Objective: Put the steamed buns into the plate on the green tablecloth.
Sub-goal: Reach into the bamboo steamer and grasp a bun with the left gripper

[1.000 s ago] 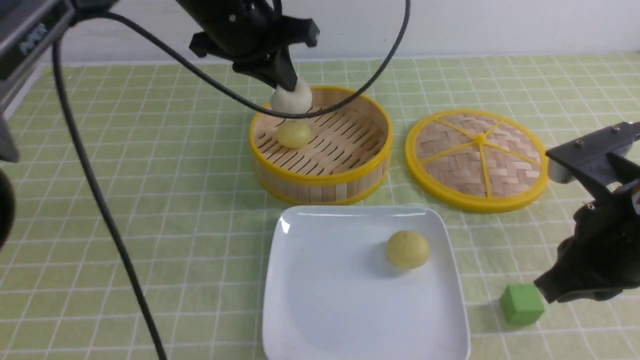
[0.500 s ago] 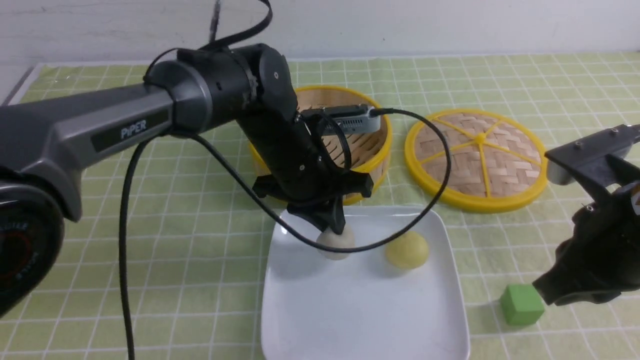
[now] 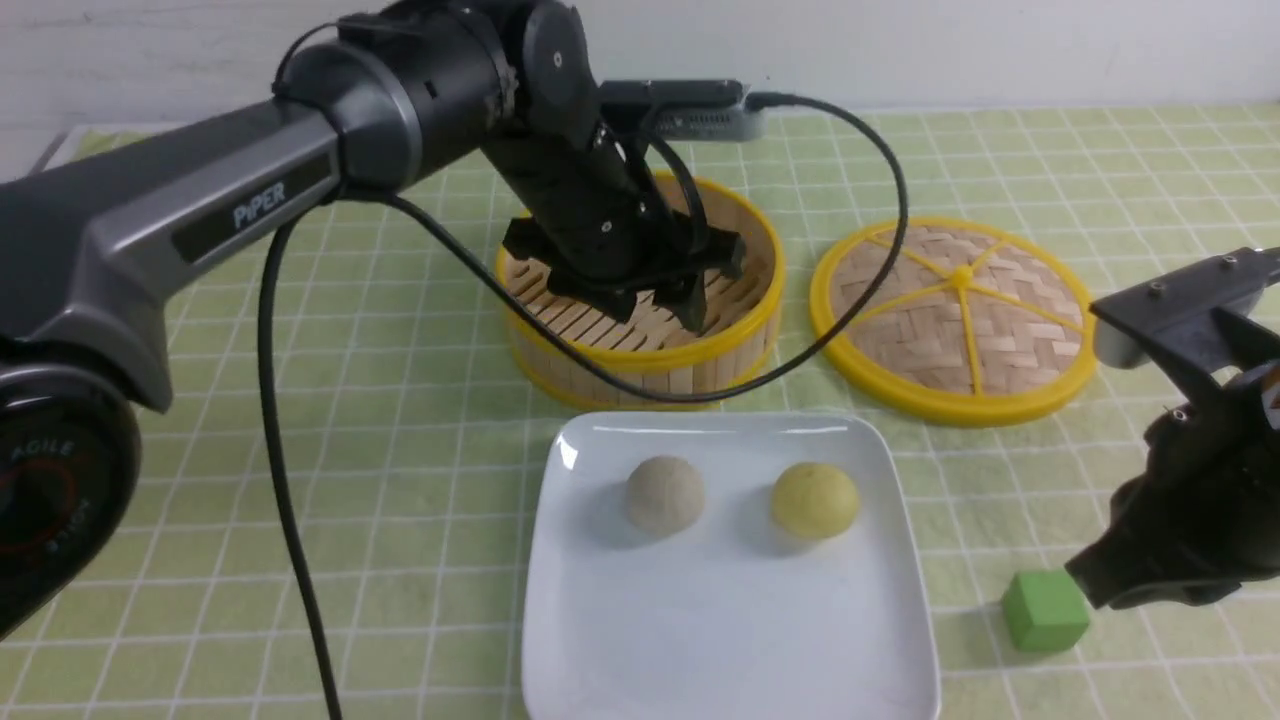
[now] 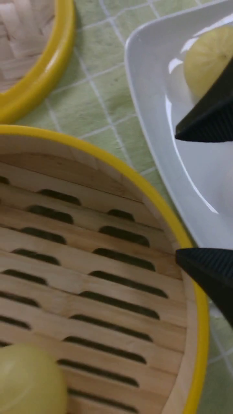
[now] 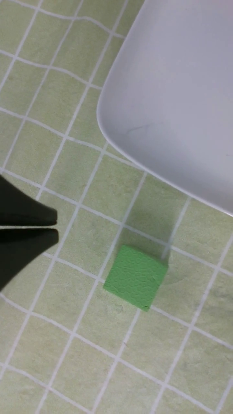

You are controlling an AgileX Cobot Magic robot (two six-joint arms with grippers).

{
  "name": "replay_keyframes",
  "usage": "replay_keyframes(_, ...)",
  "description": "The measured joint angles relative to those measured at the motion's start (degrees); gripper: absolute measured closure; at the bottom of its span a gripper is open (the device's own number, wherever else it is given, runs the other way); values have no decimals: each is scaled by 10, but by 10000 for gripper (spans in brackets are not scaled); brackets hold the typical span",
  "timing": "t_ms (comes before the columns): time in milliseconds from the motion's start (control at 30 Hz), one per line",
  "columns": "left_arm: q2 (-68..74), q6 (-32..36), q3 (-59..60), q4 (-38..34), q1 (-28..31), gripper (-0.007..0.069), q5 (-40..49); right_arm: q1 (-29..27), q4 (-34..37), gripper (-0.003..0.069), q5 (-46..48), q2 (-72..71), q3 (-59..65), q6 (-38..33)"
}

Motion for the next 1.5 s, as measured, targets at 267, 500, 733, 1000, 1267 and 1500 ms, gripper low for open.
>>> replay_keyframes(267, -1, 2, -15, 53, 0, 239, 36, 0, 0, 621, 0, 0, 0, -2)
replay_keyframes(500, -1, -10, -15, 90, 0, 307, 50, 0, 0, 618, 0, 0, 0, -2)
replay_keyframes(733, 14, -189, -44, 135, 51, 609, 51, 0, 0, 610, -1, 0, 0, -2)
replay_keyframes(1000, 106, -107, -177, -15, 129, 578, 88, 0, 3, 597, -9, 0, 0, -3)
replay_keyframes(1267, 175, -91, -268, -26, 125, 301, 70, 0, 3, 588, -19, 1, 0, -3)
replay_keyframes(1500, 228, -90, -274, -24, 122, 136, -10, 0, 7, 579, -31, 1, 0, -3)
